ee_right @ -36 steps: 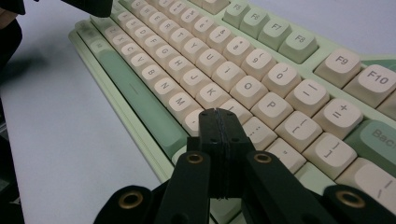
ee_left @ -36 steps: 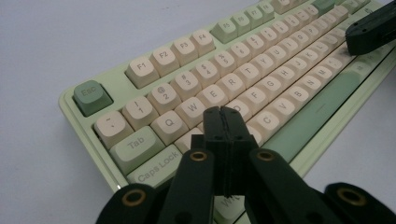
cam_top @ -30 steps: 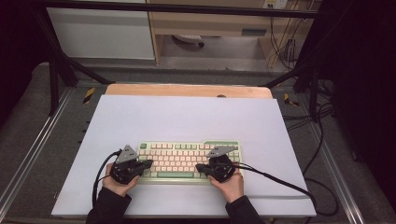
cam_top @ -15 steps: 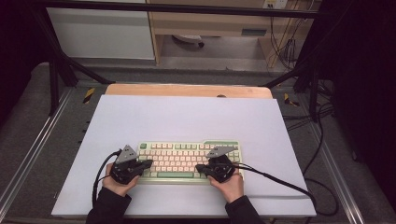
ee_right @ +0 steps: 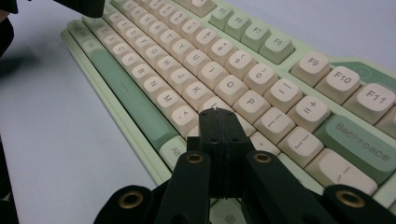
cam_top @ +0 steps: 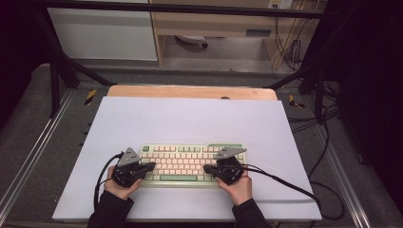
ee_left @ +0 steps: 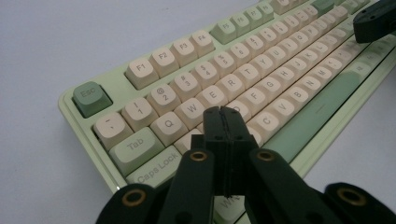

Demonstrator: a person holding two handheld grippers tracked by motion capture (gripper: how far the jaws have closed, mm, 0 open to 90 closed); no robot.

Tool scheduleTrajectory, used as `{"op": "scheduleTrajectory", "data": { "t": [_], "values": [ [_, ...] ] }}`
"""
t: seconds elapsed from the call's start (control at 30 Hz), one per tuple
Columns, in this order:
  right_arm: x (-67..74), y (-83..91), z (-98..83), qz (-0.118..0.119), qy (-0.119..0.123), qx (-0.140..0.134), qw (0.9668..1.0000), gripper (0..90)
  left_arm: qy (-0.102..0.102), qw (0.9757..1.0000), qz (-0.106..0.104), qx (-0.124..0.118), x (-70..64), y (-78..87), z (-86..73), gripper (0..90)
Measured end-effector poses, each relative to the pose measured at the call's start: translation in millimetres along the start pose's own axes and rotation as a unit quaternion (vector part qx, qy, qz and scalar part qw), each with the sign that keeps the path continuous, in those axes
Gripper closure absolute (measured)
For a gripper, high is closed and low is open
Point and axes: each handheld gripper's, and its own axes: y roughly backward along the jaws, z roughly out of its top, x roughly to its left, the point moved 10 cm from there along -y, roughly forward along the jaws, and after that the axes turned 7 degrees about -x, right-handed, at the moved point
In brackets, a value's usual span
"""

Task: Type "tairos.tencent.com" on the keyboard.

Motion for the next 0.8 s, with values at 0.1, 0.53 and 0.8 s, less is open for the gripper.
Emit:
{"op": "scheduleTrajectory", "data": {
  "t": [0.1,0.53,0.8],
  "values": [
    [-2.8,2.4,-0.4,-0.002,-0.003,-0.002,1.0000,90.0,-0.001,1.0000,0.000,-0.001,-0.5,-0.4,0.4,90.0],
    [-6.5,6.6,-2.4,-0.005,-0.007,-0.003,1.0000,90.0,-0.008,0.9999,-0.011,0.002,-11.8,-8.0,2.9,90.0],
    [-6.1,6.2,-2.6,-0.004,-0.008,-0.002,1.0000,90.0,-0.016,0.9996,-0.020,0.008,-21.5,-15.6,3.8,90.0]
  ]
}}
